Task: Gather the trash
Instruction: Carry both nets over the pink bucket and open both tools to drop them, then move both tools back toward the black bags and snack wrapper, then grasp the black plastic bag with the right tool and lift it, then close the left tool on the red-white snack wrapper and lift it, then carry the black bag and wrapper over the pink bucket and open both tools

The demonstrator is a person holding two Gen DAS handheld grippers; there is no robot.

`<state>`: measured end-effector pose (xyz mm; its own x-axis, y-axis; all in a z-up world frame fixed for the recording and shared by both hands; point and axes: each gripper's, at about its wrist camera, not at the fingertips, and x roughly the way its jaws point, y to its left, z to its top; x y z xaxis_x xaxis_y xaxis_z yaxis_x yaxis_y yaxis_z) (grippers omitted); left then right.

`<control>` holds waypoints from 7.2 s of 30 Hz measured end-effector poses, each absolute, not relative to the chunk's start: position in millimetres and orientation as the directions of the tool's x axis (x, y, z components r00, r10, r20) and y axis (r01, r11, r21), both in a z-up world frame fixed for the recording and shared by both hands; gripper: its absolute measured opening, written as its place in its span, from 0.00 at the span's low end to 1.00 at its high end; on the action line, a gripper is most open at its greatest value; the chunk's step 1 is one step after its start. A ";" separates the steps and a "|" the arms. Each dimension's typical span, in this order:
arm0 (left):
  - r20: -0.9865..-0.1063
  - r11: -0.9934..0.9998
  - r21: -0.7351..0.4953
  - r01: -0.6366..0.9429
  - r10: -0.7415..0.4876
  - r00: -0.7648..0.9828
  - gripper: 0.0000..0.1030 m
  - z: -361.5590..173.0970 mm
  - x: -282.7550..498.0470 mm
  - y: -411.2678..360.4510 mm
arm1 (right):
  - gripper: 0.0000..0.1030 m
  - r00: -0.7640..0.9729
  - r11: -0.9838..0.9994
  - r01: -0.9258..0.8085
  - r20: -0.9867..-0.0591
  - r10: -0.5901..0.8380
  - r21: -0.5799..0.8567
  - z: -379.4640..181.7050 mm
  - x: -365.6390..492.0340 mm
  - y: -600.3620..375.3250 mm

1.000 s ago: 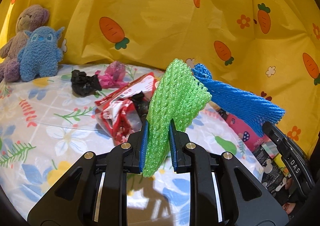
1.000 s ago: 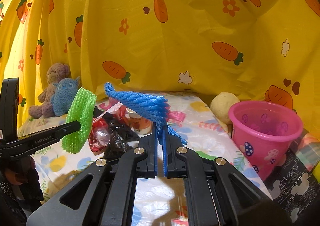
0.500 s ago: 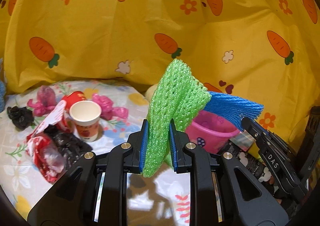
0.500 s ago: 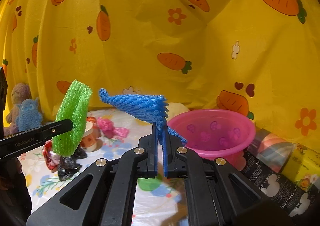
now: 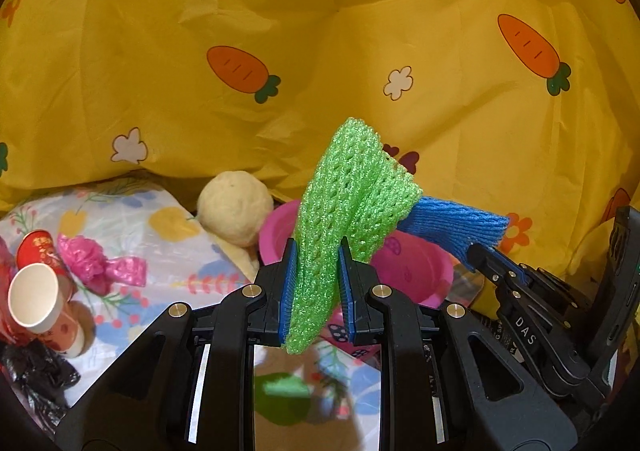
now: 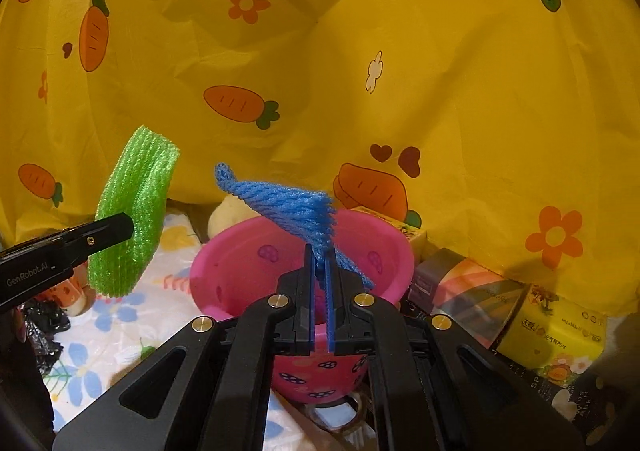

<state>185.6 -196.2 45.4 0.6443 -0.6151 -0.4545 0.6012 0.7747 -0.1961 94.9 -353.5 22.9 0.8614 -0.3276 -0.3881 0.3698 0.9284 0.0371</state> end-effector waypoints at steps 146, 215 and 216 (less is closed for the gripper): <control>-0.555 0.980 -0.159 -0.116 0.009 0.832 0.86 -17.3 118.0 110.4 | 0.09 0.719 0.944 -0.303 -0.619 0.316 0.130 -45.8 174.3 -62.1; -0.485 0.948 -0.198 0.250 -0.316 0.816 0.16 21.7 102.8 -4.8 | 0.09 0.899 0.977 -0.068 -0.412 0.148 0.203 -5.6 82.3 -188.9; -0.483 0.947 -0.192 0.258 -0.320 0.815 0.16 22.9 103.7 -8.6 | 0.09 0.901 0.977 -0.064 -0.410 0.144 0.204 -5.0 82.0 -190.9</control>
